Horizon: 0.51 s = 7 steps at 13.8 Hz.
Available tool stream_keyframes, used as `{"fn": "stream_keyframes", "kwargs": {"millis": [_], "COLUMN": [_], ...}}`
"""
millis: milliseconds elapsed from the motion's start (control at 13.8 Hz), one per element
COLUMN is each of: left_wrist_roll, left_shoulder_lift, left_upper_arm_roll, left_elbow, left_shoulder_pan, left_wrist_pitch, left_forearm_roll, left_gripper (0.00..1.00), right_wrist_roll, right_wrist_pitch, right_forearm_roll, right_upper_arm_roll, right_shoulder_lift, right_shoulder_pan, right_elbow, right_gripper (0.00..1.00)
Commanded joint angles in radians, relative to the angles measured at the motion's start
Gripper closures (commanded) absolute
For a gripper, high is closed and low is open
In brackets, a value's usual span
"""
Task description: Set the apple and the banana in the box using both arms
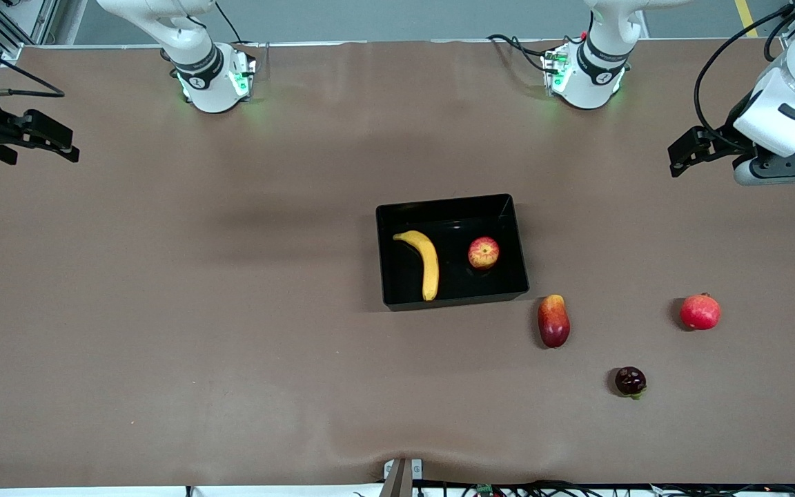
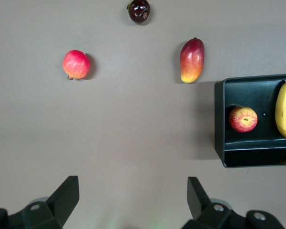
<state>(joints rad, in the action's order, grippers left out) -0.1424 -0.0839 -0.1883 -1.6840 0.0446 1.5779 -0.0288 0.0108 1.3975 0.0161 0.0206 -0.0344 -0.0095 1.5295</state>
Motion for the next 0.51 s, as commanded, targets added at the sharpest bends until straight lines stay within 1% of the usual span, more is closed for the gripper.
{"fn": "stream_keyframes", "kwargs": {"millis": [0,145,435], "left_wrist_roll": [0.069,0.095,0.093], "left_shoulder_lift": [-0.011,-0.011,-0.005], "left_upper_arm_roll": [0.009,0.009,0.009], "left_elbow": [0.014,0.017,0.047], "left_shoulder_pan": [0.014,0.047,0.047], "left_wrist_pitch": [-0.029,-0.041,-0.049], "left_forearm_roll": [0.021,0.023,0.024], "left_gripper": [0.0,0.0,0.0], "right_wrist_roll": [-0.014,-0.014,-0.014], "right_wrist_pitch": [-0.012,-0.015,-0.015], "right_forearm_roll": [0.004,0.004,0.004], "right_upper_arm_roll": [0.012,0.012,0.01], "right_shoulder_lift": [0.005,0.005,0.005], "right_shoulder_pan": [-0.012,-0.012,-0.012], "right_elbow": [-0.012,-0.012,-0.012], "right_gripper": [0.0,0.0,0.0]}}
